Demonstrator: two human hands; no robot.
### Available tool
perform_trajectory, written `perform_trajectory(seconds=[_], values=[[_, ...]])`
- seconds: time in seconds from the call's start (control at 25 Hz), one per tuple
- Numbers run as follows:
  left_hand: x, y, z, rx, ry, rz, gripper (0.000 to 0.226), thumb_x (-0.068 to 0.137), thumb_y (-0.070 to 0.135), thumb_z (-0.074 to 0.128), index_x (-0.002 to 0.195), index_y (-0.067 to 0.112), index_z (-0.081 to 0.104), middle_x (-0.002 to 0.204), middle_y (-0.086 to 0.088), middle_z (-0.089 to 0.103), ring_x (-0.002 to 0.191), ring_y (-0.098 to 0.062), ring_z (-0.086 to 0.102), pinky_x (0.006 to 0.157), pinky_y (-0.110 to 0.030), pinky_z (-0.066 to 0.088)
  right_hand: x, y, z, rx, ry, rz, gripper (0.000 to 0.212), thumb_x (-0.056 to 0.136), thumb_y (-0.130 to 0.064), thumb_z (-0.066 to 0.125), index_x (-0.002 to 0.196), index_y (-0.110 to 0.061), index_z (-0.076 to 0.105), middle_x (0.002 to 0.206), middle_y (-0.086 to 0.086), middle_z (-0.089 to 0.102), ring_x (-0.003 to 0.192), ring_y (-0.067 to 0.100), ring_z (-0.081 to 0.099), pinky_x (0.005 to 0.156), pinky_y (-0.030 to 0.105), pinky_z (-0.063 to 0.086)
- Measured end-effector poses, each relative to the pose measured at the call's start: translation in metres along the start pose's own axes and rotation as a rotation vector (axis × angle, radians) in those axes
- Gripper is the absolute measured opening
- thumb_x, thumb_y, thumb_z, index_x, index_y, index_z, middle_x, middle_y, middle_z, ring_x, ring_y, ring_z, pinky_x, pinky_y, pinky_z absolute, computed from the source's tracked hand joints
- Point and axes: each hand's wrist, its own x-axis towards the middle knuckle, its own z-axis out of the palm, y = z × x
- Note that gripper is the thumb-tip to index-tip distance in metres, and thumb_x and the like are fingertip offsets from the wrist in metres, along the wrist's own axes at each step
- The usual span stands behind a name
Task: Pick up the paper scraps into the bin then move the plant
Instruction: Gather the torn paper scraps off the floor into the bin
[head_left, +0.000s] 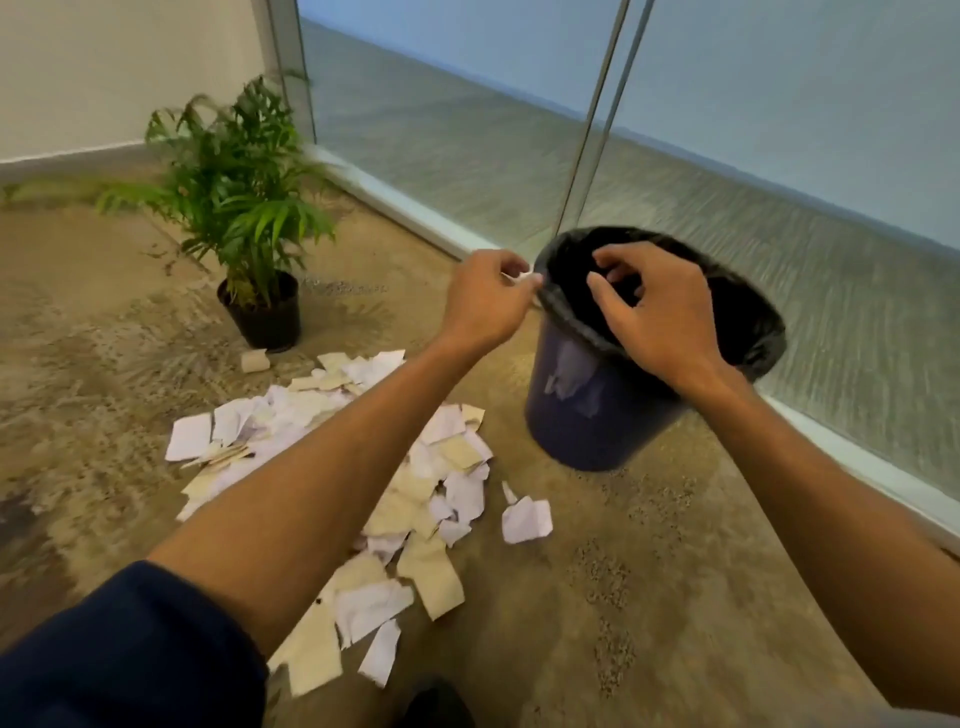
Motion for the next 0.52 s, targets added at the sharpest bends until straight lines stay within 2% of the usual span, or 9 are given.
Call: perform_trajectory(seconds=[0.12, 0.24, 0.4, 0.52], values=[[-0.033, -0.045, -0.042, 0.073, 0.089, -0.048, 0.011, 0.085, 0.025, 0.067, 0.090, 0.018, 0.074, 0.081, 0.006, 0.070, 0.072, -0.003, 0.062, 0.069, -0.023, 0.052, -0.001, -0.029, 0.021, 0.069, -0.114, -0.161, 0.028, 0.091, -0.034, 0.061, 0.112, -0.018, 0.070, 0.102, -0.004, 0.071, 0.090, 0.011, 0.066, 0.080, 0.033, 0.054], [-0.094, -0.112, -0.084, 0.161, 0.104, -0.199, 0.013, 0.086, 0.023, 0.067, 0.093, 0.016, 0.075, 0.086, 0.003, 0.071, 0.073, -0.001, 0.062, 0.064, -0.017, 0.049, -0.034, -0.053, 0.069, 0.123, -0.294, -0.149, 0.023, 0.091, -0.029, 0.062, 0.107, -0.016, 0.072, 0.097, -0.001, 0.072, 0.085, 0.014, 0.066, 0.076, 0.036, 0.053], [-0.153, -0.165, -0.117, 0.233, 0.103, -0.356, 0.007, 0.085, 0.026, 0.069, 0.080, 0.023, 0.073, 0.075, 0.007, 0.070, 0.067, -0.005, 0.062, 0.061, -0.024, 0.047, -0.071, -0.063, 0.125, 0.151, -0.605, -0.082, 0.025, 0.092, -0.029, 0.063, 0.114, -0.019, 0.070, 0.106, -0.003, 0.072, 0.089, 0.010, 0.065, 0.080, 0.033, 0.053], [-0.191, -0.195, -0.124, 0.446, 0.055, -0.393, 0.020, 0.083, 0.038, 0.068, 0.092, 0.020, 0.073, 0.078, 0.008, 0.067, 0.069, -0.010, 0.061, 0.062, -0.028, 0.050, -0.098, -0.068, 0.167, 0.168, -0.769, -0.075, 0.026, 0.091, -0.028, 0.064, 0.115, -0.020, 0.071, 0.107, -0.003, 0.073, 0.087, 0.009, 0.066, 0.080, 0.032, 0.054]])
